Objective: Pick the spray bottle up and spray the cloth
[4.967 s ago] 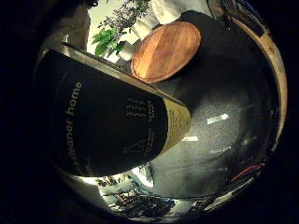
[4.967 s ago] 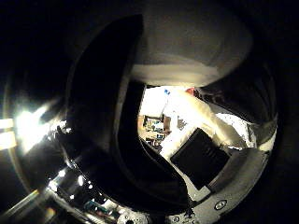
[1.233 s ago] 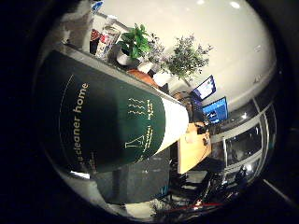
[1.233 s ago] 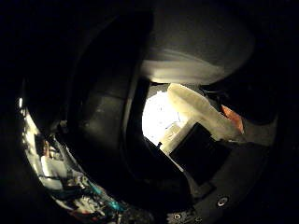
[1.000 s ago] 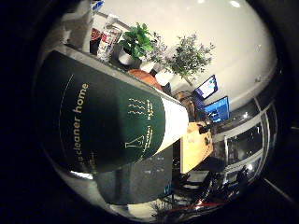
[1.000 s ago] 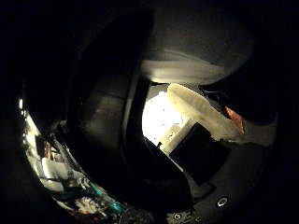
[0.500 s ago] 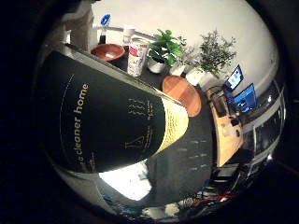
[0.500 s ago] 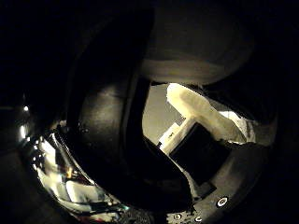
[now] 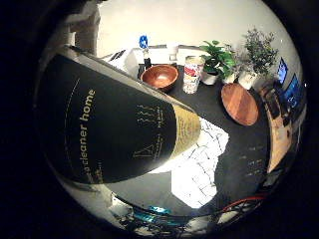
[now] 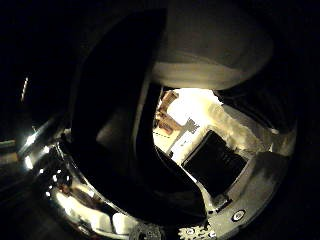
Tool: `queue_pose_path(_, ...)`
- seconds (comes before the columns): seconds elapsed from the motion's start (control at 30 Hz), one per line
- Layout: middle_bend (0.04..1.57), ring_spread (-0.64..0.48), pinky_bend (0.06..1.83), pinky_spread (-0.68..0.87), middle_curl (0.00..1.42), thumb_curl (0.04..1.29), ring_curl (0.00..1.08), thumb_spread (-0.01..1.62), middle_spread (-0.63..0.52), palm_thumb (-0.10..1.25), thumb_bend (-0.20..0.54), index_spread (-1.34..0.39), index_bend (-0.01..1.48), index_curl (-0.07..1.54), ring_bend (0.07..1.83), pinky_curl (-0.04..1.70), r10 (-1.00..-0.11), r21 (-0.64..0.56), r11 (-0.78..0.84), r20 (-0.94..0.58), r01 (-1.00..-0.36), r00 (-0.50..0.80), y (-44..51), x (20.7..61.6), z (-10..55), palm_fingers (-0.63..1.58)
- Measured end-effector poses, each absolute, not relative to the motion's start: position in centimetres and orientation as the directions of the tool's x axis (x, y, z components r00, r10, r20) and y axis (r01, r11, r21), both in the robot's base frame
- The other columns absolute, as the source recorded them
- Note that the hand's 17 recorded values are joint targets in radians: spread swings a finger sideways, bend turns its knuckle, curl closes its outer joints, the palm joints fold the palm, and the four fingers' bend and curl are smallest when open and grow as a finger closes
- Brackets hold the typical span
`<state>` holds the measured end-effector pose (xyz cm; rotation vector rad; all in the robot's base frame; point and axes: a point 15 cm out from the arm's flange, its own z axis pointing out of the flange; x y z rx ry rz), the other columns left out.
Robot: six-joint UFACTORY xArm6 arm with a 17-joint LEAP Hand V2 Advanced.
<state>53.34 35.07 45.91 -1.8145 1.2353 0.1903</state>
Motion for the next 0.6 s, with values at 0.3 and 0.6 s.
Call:
queue_pose_path(0.3, 1.13, -0.31, 1.22, -0.23, 1.18, 0.39, 0.99, 1.10, -0.32, 0.87, -0.018, -0.40, 0.93, 1.16, 1.33, 1.24, -0.531, -0.511, -0.044, -0.716, -0.858, 0.454, 36.5, 56.5, 46.6, 0.90)
queue_pose_path(0.6, 1.15, -0.31, 1.22, -0.23, 1.18, 0.41, 1.00, 1.09, -0.32, 0.87, -0.016, -0.41, 0.94, 1.17, 1.35, 1.27, -0.323, -0.439, 0.009, -0.852, -0.899, 0.412, 39.8, 57.0, 45.8, 0.86)
